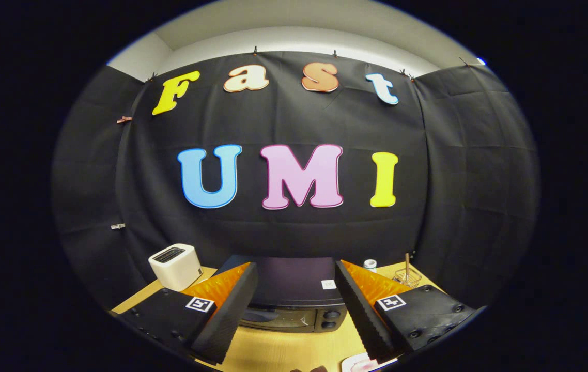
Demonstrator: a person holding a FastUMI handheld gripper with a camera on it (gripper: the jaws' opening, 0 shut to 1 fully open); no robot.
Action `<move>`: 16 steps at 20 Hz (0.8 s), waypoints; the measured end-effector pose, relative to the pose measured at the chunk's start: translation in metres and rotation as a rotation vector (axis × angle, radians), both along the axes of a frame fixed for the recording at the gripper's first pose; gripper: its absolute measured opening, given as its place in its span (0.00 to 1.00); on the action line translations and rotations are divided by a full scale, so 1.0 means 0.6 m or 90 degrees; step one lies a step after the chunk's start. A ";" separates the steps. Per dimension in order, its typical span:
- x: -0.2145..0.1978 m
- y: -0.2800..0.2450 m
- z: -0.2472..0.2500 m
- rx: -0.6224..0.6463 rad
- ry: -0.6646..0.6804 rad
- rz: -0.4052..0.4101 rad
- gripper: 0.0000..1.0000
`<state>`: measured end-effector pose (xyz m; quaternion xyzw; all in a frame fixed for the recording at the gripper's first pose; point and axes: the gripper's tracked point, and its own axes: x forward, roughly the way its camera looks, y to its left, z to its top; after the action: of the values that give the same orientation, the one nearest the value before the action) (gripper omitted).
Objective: Open the toaster oven, put the food inside, and close the toaster oven door.
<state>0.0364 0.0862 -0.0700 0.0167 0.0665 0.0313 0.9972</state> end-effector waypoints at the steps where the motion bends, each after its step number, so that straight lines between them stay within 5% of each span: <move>1: 0.007 0.016 -0.018 -0.001 0.012 0.004 0.98; 16: 0.119 0.125 -0.297 -0.020 0.216 -0.019 0.99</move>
<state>0.1080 0.1612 -0.2484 0.0070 0.2344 0.0119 0.9720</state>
